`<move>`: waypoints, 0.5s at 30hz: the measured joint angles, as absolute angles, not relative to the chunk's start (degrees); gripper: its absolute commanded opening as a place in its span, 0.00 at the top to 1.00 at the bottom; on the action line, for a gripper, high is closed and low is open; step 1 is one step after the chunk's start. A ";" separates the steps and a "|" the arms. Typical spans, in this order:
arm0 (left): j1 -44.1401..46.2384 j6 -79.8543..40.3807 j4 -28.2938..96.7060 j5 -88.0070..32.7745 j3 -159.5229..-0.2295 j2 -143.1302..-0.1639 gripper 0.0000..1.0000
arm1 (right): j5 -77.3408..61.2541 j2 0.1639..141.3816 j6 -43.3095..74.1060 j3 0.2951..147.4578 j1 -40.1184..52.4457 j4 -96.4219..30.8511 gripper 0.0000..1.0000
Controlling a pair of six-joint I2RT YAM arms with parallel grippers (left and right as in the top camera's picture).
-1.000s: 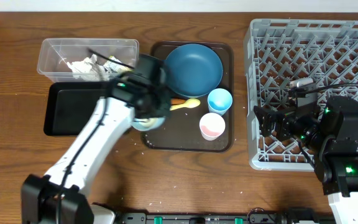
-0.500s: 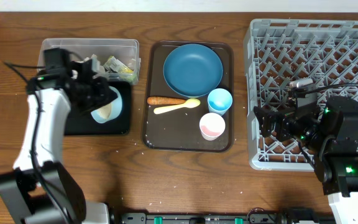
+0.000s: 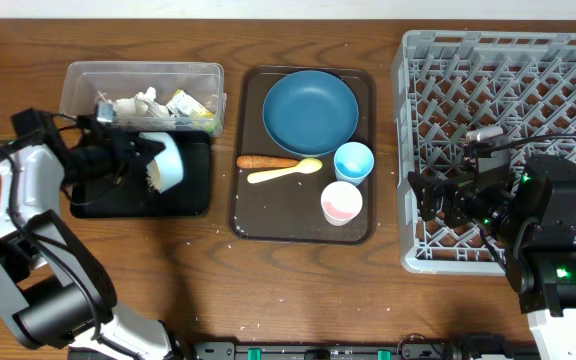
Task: Sort waste into correct bins and load items into the dishwasher rack
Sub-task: 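Carry the rice bowl left and tip the rice onto the black tray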
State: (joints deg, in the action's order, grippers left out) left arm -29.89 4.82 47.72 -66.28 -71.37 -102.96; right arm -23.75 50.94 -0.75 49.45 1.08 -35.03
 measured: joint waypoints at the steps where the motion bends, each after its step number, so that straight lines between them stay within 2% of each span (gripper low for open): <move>1: -30.57 4.82 47.72 -68.12 -71.37 -102.96 0.94 | -23.75 50.94 -0.75 49.45 1.08 -35.00 0.01; 6: -33.76 4.78 47.75 -74.50 -71.37 -102.96 0.94 | -23.75 50.94 -0.75 49.45 1.08 -35.00 0.01; 15: -37.15 3.88 47.31 -77.91 -71.37 -102.96 0.94 | -23.75 50.94 -0.75 49.45 1.08 -34.94 0.01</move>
